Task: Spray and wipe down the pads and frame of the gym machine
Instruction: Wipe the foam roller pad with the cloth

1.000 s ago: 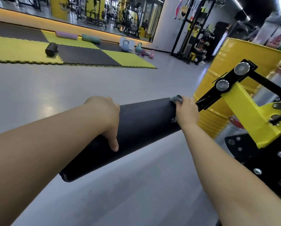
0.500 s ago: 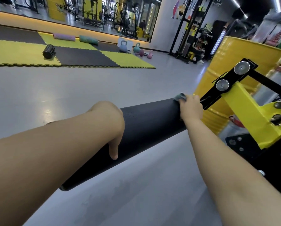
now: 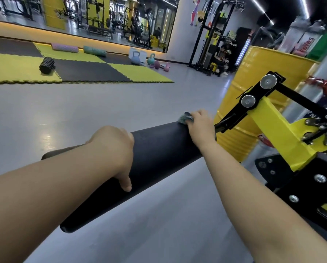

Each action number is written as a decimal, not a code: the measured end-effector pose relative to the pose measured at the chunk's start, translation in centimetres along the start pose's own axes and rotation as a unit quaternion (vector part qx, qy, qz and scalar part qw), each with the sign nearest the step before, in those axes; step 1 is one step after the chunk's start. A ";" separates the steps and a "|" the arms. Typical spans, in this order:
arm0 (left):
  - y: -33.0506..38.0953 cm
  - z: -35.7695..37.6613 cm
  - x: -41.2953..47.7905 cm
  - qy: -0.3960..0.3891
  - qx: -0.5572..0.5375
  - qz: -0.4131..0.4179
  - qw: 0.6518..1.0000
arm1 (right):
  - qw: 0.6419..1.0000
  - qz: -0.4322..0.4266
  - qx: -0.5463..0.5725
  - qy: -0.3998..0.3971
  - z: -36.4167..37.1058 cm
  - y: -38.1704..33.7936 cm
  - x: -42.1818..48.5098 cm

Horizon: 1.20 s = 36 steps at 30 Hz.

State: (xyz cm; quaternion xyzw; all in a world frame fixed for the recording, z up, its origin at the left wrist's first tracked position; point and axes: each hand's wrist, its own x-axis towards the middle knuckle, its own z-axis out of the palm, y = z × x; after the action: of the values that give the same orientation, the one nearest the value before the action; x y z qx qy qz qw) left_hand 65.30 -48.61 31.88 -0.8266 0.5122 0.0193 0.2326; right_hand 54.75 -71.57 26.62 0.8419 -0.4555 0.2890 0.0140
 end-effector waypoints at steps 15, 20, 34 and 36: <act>-5.8 2.4 -2.3 0.101 -0.235 0.039 0.966 | 0.994 -0.046 0.099 0.017 -1.1 -5.0 -5.6; -9.6 8.0 -3.7 0.172 -0.495 -0.044 0.850 | 0.985 -0.121 0.115 0.041 -0.7 -12.9 -9.6; -5.0 13.4 -3.4 0.205 -0.744 -0.153 0.617 | 0.982 -0.122 0.118 0.078 -1.0 -15.0 -12.0; -4.9 13.6 -3.1 0.214 -0.745 -0.159 0.611 | 0.945 -0.244 0.187 0.114 -0.9 -18.5 -15.3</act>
State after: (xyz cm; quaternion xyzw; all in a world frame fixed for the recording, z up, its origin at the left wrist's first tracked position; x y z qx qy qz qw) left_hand 70.85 -38.68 22.37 -0.7639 0.2166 0.1793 -0.5808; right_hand 62.24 -48.88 24.17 0.8761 -0.1690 0.4510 -0.0218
